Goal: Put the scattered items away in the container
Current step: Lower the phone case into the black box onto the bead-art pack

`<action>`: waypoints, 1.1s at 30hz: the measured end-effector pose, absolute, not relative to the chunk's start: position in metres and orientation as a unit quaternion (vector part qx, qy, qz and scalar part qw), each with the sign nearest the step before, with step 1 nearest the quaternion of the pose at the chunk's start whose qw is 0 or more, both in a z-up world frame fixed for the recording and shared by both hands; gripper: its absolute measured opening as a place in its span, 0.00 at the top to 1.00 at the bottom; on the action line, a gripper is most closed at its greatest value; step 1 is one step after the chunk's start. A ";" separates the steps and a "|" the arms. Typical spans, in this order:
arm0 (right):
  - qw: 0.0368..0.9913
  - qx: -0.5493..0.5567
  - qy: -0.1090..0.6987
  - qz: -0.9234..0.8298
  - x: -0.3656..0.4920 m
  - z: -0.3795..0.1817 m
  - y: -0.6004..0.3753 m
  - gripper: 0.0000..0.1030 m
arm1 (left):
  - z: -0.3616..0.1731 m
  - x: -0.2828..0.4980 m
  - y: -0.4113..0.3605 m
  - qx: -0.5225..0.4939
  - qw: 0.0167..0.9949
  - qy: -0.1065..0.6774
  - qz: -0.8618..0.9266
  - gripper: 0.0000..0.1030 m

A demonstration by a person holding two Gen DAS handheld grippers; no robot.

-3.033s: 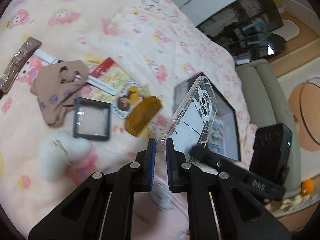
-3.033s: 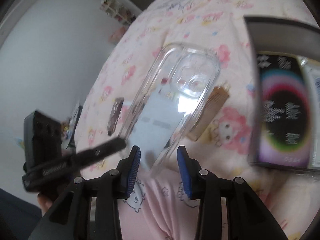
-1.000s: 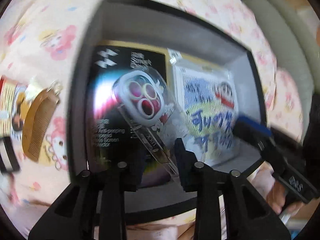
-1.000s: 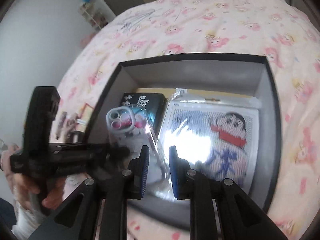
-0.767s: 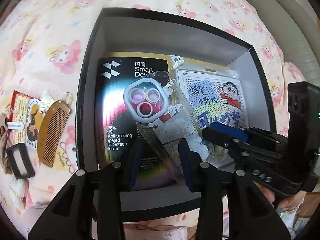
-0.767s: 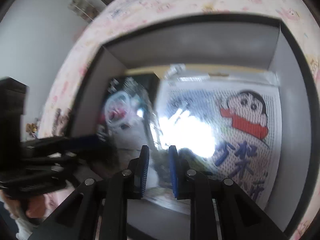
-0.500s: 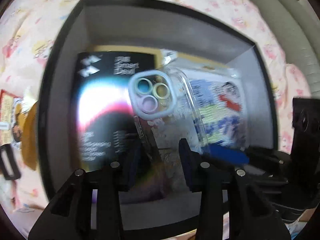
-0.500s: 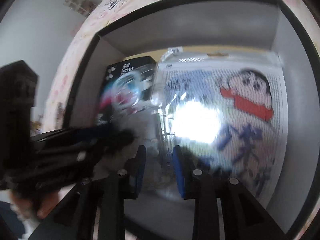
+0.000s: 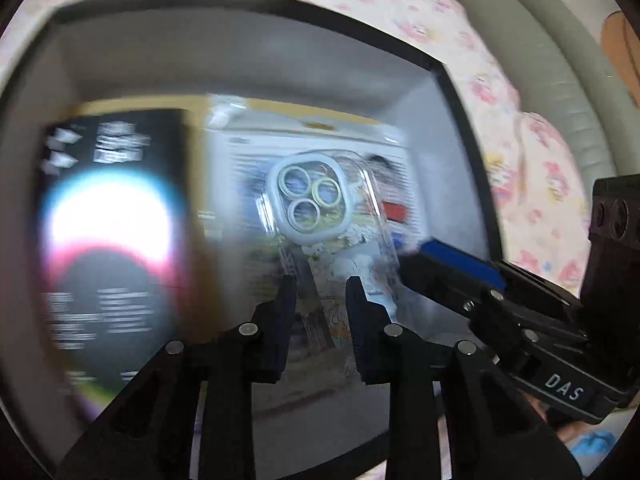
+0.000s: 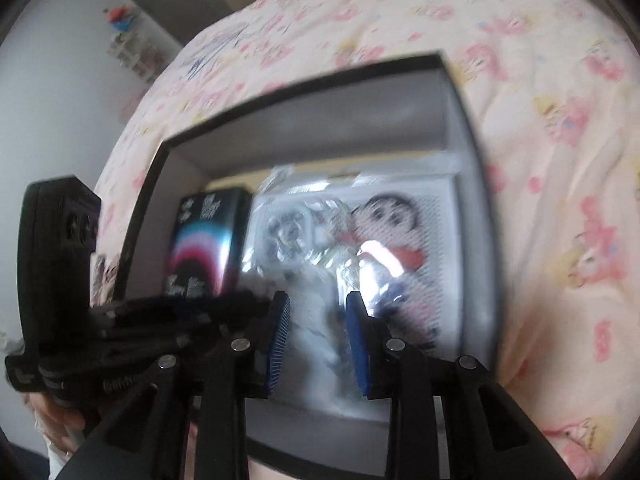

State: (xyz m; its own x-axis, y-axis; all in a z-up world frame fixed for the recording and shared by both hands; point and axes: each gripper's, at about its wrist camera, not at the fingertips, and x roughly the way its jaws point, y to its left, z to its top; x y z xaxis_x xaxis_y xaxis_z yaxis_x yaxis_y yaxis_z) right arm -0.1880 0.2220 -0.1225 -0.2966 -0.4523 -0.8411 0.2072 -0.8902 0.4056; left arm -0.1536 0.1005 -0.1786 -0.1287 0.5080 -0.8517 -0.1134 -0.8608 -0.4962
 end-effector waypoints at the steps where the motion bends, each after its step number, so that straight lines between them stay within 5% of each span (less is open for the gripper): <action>1: 0.205 0.550 -0.107 -0.802 -0.187 -0.119 0.223 0.75 | -0.177 -0.152 0.099 -0.620 0.202 -0.159 0.741 0.76; 11: 0.245 0.543 0.089 -0.798 -0.172 -0.135 0.157 0.75 | -0.159 -0.141 0.057 -0.593 0.141 -0.155 0.778 0.76; 16: 0.210 0.538 0.151 -0.803 -0.168 -0.147 0.140 0.65 | -0.160 -0.138 0.044 -0.587 0.132 -0.177 0.778 0.73; 33: 0.139 0.480 -0.003 -0.866 -0.179 -0.089 0.228 0.65 | -0.165 -0.172 0.084 -0.596 0.162 -0.211 0.758 0.68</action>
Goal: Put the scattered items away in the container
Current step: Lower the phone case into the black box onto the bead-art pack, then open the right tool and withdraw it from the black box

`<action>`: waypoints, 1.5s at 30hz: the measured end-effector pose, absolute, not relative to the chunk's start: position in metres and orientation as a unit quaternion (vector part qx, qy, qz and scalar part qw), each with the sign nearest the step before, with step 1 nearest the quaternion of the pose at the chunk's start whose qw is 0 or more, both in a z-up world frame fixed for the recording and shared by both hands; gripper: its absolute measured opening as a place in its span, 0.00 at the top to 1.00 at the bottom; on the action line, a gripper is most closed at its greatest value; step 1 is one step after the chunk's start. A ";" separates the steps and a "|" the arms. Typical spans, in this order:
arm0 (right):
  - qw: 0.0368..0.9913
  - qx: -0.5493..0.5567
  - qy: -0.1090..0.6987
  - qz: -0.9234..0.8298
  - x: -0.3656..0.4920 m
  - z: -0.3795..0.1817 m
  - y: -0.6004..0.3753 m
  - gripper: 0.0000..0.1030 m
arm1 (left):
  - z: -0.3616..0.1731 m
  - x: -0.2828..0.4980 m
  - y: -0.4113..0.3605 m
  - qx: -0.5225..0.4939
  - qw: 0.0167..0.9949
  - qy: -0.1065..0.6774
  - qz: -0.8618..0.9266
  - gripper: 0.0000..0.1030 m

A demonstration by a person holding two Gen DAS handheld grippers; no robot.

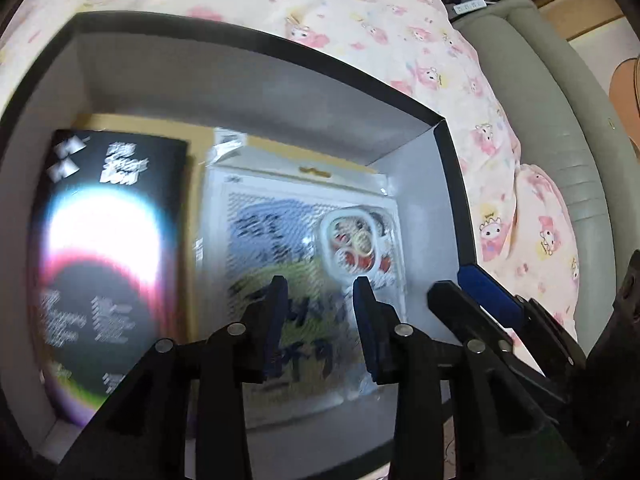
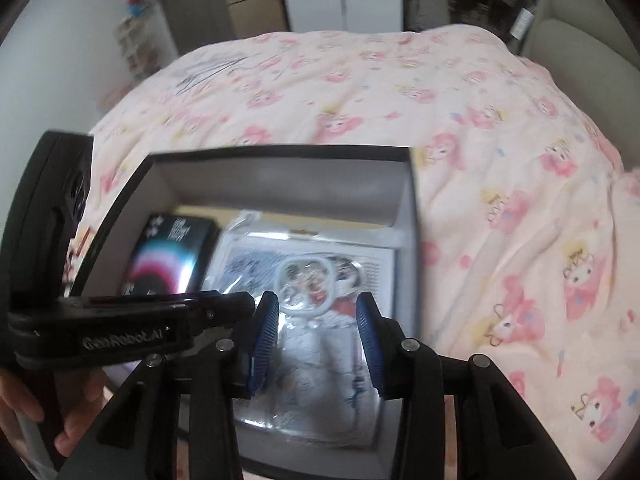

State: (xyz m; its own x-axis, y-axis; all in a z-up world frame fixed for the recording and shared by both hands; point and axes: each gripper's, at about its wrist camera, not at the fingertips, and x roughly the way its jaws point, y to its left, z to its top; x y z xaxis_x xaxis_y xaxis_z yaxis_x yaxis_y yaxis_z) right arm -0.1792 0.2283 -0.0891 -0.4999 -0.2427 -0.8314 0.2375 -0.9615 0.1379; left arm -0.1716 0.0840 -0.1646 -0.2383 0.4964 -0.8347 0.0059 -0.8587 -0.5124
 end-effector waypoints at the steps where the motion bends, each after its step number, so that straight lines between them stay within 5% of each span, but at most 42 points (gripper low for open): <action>1: 0.136 0.479 -0.015 -0.867 -0.182 -0.087 0.232 0.65 | -0.167 -0.176 0.087 -0.602 0.158 -0.209 0.754 0.69; 9: 0.128 0.488 -0.079 -0.860 -0.184 -0.089 0.252 0.65 | -0.185 -0.185 0.122 -0.640 0.191 -0.181 0.722 0.83; 22: 0.141 0.504 -0.112 -0.845 -0.192 -0.100 0.252 0.65 | -0.181 -0.181 0.116 -0.633 0.202 -0.189 0.723 0.83; 29: 0.139 0.505 -0.101 -0.846 -0.193 -0.102 0.251 0.65 | -0.179 -0.172 0.115 -0.637 0.213 -0.199 0.714 0.82; 33: 0.133 0.502 -0.081 -0.850 -0.192 -0.101 0.246 0.65 | -0.145 -0.156 0.110 -0.591 0.155 -0.120 0.783 0.67; 45: 0.118 0.426 -0.031 -0.896 -0.120 -0.060 0.216 0.65 | -0.070 -0.068 0.075 -0.502 0.117 -0.017 0.857 0.67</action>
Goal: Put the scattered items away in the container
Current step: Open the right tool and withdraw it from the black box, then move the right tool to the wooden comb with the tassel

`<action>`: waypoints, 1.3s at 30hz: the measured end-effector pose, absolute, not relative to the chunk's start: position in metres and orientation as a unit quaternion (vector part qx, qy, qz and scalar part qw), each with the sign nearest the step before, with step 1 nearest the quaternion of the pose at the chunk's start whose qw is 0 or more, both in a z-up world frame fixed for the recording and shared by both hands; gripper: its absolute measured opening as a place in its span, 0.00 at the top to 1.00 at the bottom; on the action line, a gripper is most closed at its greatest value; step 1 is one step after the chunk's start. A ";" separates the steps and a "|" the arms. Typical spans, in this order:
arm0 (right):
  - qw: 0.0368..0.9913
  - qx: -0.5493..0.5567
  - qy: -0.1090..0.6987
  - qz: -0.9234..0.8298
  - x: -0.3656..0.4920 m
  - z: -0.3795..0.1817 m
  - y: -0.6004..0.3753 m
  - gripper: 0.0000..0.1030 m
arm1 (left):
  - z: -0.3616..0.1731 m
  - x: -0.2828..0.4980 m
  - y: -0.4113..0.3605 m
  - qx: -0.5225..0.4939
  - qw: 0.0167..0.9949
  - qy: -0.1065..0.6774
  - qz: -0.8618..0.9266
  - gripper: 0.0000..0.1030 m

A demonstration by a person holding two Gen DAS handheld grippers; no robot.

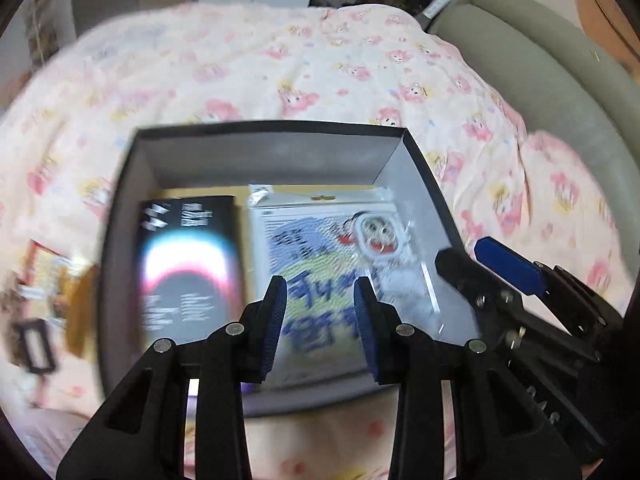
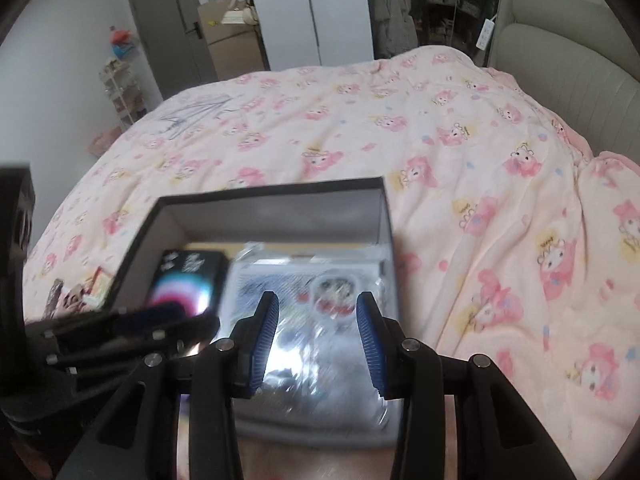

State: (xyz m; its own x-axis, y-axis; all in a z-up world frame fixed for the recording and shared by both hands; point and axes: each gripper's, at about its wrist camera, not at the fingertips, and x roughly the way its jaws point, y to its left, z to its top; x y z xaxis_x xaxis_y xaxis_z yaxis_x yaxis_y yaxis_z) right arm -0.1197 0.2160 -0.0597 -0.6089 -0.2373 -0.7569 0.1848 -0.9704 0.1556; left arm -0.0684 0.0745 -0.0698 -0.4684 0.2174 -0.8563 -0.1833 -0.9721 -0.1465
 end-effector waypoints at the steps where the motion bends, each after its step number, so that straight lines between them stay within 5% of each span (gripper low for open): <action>1: 0.117 0.426 -0.035 -0.896 -0.110 -0.059 0.214 0.64 | -0.070 -0.063 0.072 -0.502 0.119 -0.001 0.857 0.67; 19: 0.217 0.429 0.002 -0.877 -0.040 -0.044 0.097 0.65 | -0.063 0.011 -0.058 -0.499 0.064 -0.063 0.862 0.71; 27: 0.336 0.472 -0.024 -0.814 -0.046 -0.067 0.008 0.65 | -0.085 0.023 -0.155 -0.512 0.023 -0.118 0.850 0.65; 39: 0.332 0.544 -0.006 -0.771 -0.102 -0.115 -0.087 0.65 | -0.145 -0.018 -0.278 -0.520 -0.007 -0.214 0.827 0.65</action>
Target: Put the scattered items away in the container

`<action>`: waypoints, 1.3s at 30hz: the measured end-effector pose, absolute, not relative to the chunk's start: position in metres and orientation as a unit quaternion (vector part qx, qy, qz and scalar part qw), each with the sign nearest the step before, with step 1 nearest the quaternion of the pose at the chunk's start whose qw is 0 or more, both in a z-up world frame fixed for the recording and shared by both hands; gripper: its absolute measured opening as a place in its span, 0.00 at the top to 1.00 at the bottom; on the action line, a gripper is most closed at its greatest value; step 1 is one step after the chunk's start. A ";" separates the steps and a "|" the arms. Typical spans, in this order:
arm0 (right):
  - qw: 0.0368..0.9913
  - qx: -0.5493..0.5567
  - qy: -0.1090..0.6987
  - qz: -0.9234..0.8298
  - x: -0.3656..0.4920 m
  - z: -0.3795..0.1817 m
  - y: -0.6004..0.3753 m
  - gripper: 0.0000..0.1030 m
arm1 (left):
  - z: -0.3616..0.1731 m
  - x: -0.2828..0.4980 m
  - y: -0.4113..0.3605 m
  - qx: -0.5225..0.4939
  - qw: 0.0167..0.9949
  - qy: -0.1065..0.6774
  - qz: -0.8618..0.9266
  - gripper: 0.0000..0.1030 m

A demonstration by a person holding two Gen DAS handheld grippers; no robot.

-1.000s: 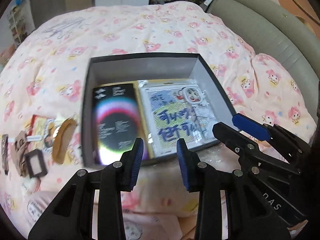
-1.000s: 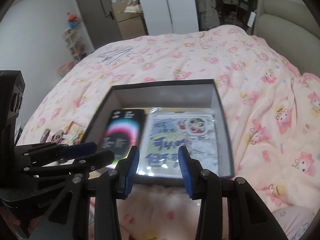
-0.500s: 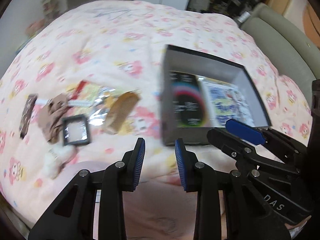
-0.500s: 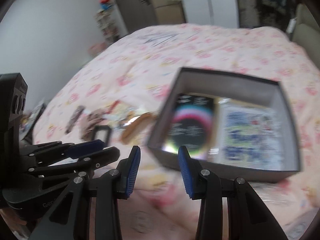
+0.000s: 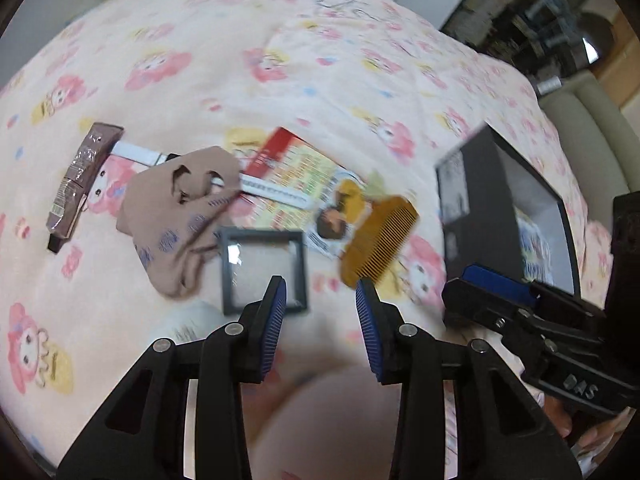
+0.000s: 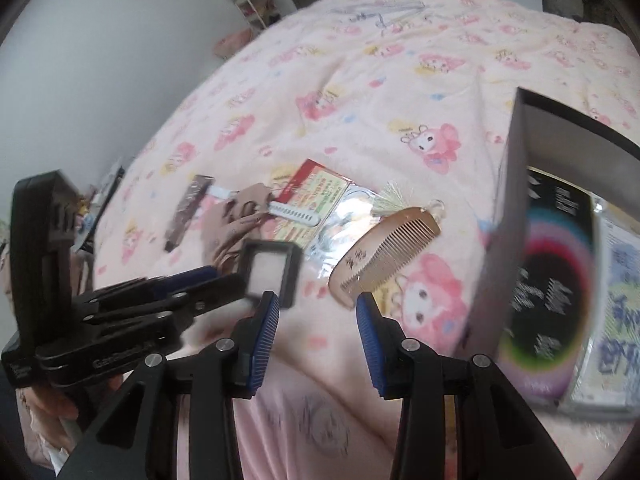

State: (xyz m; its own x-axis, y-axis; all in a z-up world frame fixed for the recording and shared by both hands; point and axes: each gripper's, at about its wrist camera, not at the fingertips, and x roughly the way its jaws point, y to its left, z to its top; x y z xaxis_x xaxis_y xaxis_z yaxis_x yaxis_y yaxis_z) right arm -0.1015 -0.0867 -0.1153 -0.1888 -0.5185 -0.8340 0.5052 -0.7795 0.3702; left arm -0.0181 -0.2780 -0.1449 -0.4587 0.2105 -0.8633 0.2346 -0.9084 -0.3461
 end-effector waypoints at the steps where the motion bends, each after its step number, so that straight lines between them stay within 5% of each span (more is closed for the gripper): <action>1: 0.327 0.551 -0.009 -0.768 -0.111 -0.122 -0.093 0.65 | -0.148 -0.024 -0.286 0.518 0.003 0.222 -0.826 0.65; 7: 0.327 0.586 -0.022 -0.741 -0.155 -0.158 -0.129 0.65 | -0.186 -0.078 -0.305 0.548 -0.058 0.257 -0.794 0.65; 21: 0.217 0.590 0.028 -0.777 -0.180 -0.195 -0.128 0.64 | -0.222 -0.112 -0.326 0.566 -0.002 0.208 -0.798 0.61; 25: 0.221 0.600 0.029 -0.768 -0.177 -0.202 -0.125 0.42 | -0.224 -0.112 -0.322 0.565 -0.005 0.208 -0.798 0.55; 27: 0.226 0.602 0.023 -0.765 -0.179 -0.203 -0.124 0.42 | -0.222 -0.111 -0.315 0.569 -0.031 0.200 -0.797 0.47; 33: 0.278 0.588 -0.006 -0.759 -0.177 -0.197 -0.126 0.56 | -0.222 -0.106 -0.306 0.569 -0.072 0.207 -0.792 0.48; 35: 0.312 0.588 -0.015 -0.746 -0.174 -0.194 -0.133 0.64 | -0.220 -0.106 -0.307 0.564 -0.086 0.225 -0.790 0.53; 39: 0.341 0.581 -0.014 -0.739 -0.165 -0.191 -0.150 0.66 | -0.209 -0.096 -0.312 0.546 -0.087 0.244 -0.797 0.71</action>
State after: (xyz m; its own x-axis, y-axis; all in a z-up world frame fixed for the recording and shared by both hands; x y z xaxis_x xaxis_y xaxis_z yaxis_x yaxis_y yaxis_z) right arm -0.1650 -0.1496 -0.1910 -0.0922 -0.5204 -0.8490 0.4868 -0.7673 0.4175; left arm -0.0958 -0.3118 -0.2091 -0.3896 0.4051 -0.8271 0.1272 -0.8658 -0.4839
